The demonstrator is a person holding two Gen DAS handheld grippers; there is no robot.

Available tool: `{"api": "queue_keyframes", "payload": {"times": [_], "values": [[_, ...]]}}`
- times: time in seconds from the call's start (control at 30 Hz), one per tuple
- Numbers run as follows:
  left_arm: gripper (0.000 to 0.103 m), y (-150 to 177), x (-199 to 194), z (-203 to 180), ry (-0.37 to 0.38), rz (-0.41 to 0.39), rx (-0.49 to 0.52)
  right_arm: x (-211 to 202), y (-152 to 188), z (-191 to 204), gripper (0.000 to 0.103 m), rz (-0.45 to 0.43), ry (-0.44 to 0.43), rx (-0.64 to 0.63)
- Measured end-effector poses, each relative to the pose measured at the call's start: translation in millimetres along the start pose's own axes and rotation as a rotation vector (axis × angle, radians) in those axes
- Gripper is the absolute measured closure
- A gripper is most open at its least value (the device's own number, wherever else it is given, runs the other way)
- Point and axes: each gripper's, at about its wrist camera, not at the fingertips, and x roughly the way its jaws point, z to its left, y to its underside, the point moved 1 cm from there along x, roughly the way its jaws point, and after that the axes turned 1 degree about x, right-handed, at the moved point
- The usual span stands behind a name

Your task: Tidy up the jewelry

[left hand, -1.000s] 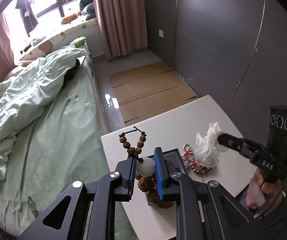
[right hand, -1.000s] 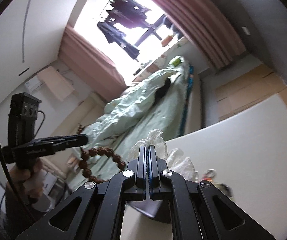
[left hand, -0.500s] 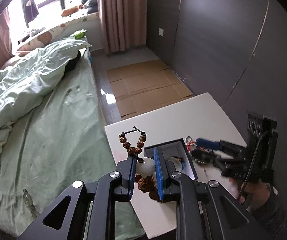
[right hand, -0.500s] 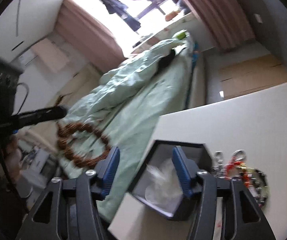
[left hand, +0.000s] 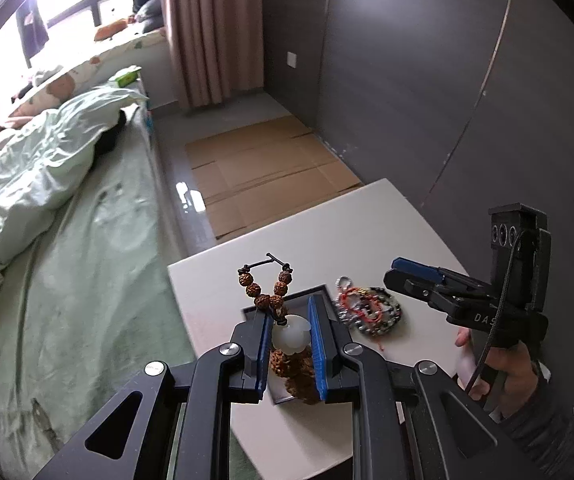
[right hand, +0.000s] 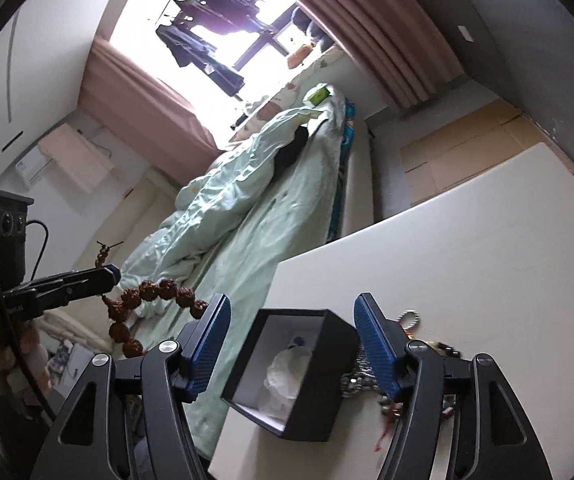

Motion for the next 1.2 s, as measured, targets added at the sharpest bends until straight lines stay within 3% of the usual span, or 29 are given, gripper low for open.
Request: {"api": "queue_keyframes", "payload": {"times": [0.17,0.37,0.47,0.53,0.6,0.63,0.83,1.2], "values": [[0.084,-1.8,21.1,-13.8,0.016,0.037,0.028,-17.8,-2.2,-10.9,0.038,-0.020,0.019,0.010],[0.081,10.4,69.2,-31.9,-0.058,0.189,0.106,-36.1,-6.9,-26.1,0.038,-0.040,0.035,0.042],[0.080,16.1,80.9,-37.3,-0.069,0.212,0.120,-43.4,-7.8,-31.5,0.038,-0.042,0.045,0.044],[0.073,17.5,84.8,-41.7,-0.055,0.213,0.122,-49.7,-7.7,-36.0,0.038,-0.044,0.057,0.046],[0.057,17.7,85.5,-48.0,-0.053,0.199,0.130,-54.4,-7.9,-40.8,0.038,-0.045,0.064,0.055],[0.056,17.5,85.3,-51.3,-0.053,0.189,0.134,-57.3,-7.7,-43.3,0.038,-0.046,0.068,0.059],[0.055,14.1,90.4,-74.4,0.020,0.157,0.146,-72.3,-6.6,-57.0,0.038,-0.059,0.098,0.087],[0.055,3.6,130.6,-95.9,0.091,0.197,0.084,-79.8,3.9,-91.2,0.038,0.003,0.197,0.170]]}}
